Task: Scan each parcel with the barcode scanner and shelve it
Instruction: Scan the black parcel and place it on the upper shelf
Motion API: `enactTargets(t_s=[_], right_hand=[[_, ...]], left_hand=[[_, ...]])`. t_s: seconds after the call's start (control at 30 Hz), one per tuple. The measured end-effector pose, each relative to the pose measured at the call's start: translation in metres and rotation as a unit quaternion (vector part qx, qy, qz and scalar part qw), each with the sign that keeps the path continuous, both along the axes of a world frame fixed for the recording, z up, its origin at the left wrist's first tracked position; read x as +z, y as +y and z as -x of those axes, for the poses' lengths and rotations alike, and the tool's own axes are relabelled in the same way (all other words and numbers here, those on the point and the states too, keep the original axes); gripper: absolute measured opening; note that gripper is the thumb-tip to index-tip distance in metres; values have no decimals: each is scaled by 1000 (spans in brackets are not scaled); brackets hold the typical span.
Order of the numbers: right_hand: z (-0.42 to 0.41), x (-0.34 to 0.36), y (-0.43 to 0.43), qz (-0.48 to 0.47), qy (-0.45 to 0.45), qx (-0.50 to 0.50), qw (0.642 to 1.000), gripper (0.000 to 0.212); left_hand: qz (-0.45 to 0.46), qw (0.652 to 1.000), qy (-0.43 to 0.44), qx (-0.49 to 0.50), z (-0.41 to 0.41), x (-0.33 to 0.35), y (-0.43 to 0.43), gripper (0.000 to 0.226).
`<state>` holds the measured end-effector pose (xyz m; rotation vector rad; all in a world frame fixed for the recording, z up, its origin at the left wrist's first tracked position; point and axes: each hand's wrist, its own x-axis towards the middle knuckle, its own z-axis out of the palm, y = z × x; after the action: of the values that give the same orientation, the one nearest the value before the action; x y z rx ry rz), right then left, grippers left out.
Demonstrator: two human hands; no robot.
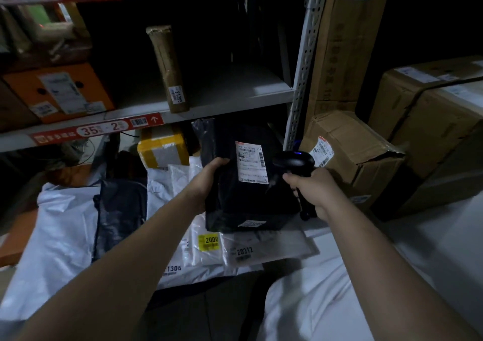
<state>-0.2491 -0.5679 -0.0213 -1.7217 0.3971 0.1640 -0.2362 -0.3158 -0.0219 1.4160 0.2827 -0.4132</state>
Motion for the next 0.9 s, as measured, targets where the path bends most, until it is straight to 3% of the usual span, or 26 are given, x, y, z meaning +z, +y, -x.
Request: enactTargets(t_s=[0.2, 0.33, 0.47, 0.57, 0.7, 0.9], right_hand=[[11, 26, 57, 36, -59, 122, 990, 17], [22, 44, 101, 102, -130, 223, 961, 6], [34, 58, 141, 151, -158, 292, 931, 6], [39, 61, 165, 167, -168, 308, 921, 10], [45, 64, 189, 171, -185, 325, 912, 19], [52, 69, 211, 173, -221, 329, 902, 26]], left_hand=[[-16, 997, -37, 71, 27, 32, 83, 39], [-38, 991, -29, 126, 42, 40, 147, 73], [-45, 985, -25, 163, 72, 49, 189, 73], [-103, 969, -60, 216, 90, 57, 215, 48], [-113, 964, -53, 233, 101, 62, 258, 77], [-165, 953, -75, 244, 110, 66, 295, 53]])
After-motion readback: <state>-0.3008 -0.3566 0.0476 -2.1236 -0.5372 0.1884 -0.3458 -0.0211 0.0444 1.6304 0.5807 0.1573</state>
